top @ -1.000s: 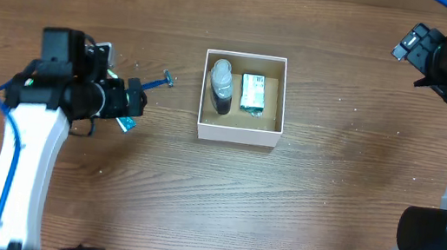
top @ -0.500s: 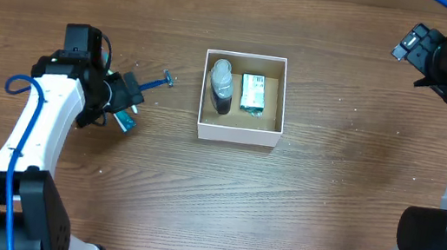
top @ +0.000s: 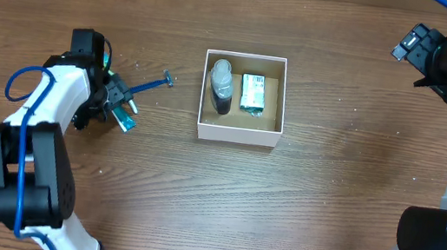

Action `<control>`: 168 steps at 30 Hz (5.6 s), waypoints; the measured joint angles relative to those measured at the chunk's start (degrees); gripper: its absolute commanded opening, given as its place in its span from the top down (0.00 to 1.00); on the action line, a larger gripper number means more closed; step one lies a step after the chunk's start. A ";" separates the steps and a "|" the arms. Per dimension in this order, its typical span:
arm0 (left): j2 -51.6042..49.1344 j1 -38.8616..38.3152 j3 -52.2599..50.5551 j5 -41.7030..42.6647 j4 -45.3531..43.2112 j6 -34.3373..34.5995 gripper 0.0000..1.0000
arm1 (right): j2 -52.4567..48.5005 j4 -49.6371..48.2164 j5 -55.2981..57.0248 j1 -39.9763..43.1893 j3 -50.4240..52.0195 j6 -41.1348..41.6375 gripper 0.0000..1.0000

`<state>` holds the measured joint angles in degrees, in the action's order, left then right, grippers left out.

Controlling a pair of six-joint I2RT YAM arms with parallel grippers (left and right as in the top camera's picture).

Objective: Pack container
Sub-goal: 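Reach the left gripper to the Colgate toothpaste tube and grasp it, then carry the toothpaste tube with the left gripper into the box, then release the tube and withdraw the left gripper toward the toothbrush, then grasp the green toothbrush with the left gripper and lift it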

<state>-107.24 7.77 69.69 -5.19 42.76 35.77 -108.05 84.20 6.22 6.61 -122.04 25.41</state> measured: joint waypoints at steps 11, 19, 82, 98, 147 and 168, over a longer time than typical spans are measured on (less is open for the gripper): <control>-4.28 2.08 0.31 0.59 -2.71 -0.39 0.41 | 0.00 0.04 0.00 0.00 0.00 0.02 0.00; -5.07 2.10 1.18 0.35 -3.41 -2.71 0.68 | 0.00 0.04 0.00 0.00 0.00 0.02 0.00; -7.43 -37.68 47.95 9.70 29.16 -68.78 0.76 | 0.00 0.04 0.00 0.00 0.00 0.02 0.00; -3.78 -27.96 49.68 5.38 30.08 -43.74 0.52 | 0.00 0.02 0.00 0.00 0.00 0.00 0.00; -24.57 -4.02 33.70 6.21 17.35 -10.49 0.50 | 0.00 0.04 0.02 0.00 0.00 0.02 0.00; -23.43 -3.23 31.95 4.22 19.21 -10.47 0.96 | 0.00 0.02 0.02 0.00 0.00 0.00 0.00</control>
<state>-130.67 4.54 101.65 -0.97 61.98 25.30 -108.05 84.23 6.24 6.61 -122.04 25.41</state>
